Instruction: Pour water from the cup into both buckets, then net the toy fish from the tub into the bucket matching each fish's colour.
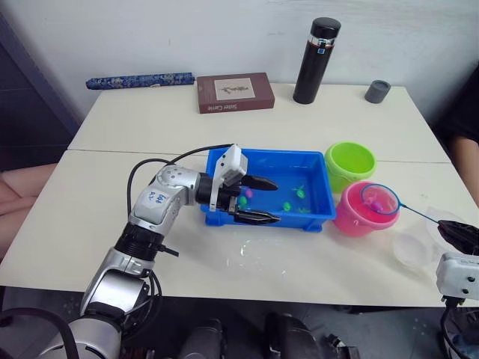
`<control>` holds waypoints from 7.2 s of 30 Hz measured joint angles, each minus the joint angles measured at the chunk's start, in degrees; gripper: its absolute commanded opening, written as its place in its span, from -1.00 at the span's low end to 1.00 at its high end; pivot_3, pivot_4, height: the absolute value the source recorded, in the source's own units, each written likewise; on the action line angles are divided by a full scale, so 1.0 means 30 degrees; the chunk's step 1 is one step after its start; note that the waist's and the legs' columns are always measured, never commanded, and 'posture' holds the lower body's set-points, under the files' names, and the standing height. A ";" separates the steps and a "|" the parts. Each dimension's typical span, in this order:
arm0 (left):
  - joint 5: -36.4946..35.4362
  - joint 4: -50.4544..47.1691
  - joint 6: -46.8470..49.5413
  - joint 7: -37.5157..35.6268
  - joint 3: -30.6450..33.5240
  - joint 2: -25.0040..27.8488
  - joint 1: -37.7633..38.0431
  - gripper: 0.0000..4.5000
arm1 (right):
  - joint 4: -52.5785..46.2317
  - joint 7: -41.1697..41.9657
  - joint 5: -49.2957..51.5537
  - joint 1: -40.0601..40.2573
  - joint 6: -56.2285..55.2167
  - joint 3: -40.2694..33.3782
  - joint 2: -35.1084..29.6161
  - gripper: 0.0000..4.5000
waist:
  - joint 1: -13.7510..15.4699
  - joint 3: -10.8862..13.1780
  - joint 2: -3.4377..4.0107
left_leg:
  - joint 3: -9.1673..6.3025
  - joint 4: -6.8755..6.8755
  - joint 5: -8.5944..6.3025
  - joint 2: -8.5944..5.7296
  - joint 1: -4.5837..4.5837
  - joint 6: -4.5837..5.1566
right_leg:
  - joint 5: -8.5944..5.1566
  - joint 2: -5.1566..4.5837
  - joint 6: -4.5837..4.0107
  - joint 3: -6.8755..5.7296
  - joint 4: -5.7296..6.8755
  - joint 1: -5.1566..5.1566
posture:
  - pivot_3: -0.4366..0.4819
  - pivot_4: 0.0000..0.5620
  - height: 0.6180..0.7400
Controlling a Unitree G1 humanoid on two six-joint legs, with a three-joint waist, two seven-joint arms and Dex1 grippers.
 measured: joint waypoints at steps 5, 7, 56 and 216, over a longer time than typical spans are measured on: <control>0.0067 0.0015 -0.0070 -0.0018 0.0005 0.0005 0.0000 0.99 | 0.0582 0.0558 -0.0070 -0.0757 -0.0347 0.0003 -0.0004 -1.00 | -0.0044 0.0001 -0.0001 | -0.0009 0.0010 0.0000 -0.0002 -0.0002 0.0001 | 0.0001 -0.0004 0.0001 -0.0016 -0.0001 0.0014 | -0.05 -0.47 1.00; 0.0084 0.0053 -0.0128 -0.0038 0.0005 -0.0006 -0.0011 0.99 | 0.0881 0.0634 -0.0255 -0.1314 -0.0223 -0.0042 -0.0009 -1.00 | -0.0076 0.0001 0.0000 | -0.0018 0.0006 0.0000 0.0001 0.0001 0.0000 | 0.0000 -0.0006 0.0000 -0.0015 -0.0001 0.0014 | -0.05 -0.47 1.00; 0.1551 -0.1068 0.0380 0.2342 0.2949 0.4558 0.3352 0.99 | -0.0901 0.1528 1.2664 -1.7091 1.9390 1.4363 0.0256 -1.00 | -0.0157 0.0018 0.0014 | -0.0186 0.0056 -0.0005 -0.0007 -0.0118 -0.0007 | -0.0002 -0.0088 -0.0040 -0.0147 -0.0018 -0.0034 | -0.05 -0.47 1.00; -0.0261 0.3748 -0.1828 -0.0084 0.1847 -0.1111 -0.2966 0.99 | -0.8214 -0.0452 2.0106 -0.6946 3.0132 -0.4416 0.3898 -1.00 | -0.0188 0.0052 0.0063 | -0.0252 -0.0027 0.0035 -0.0085 -0.0095 -0.0005 | -0.0013 -0.0123 -0.0015 -0.0238 -0.0016 0.0018 | -0.05 -0.47 1.00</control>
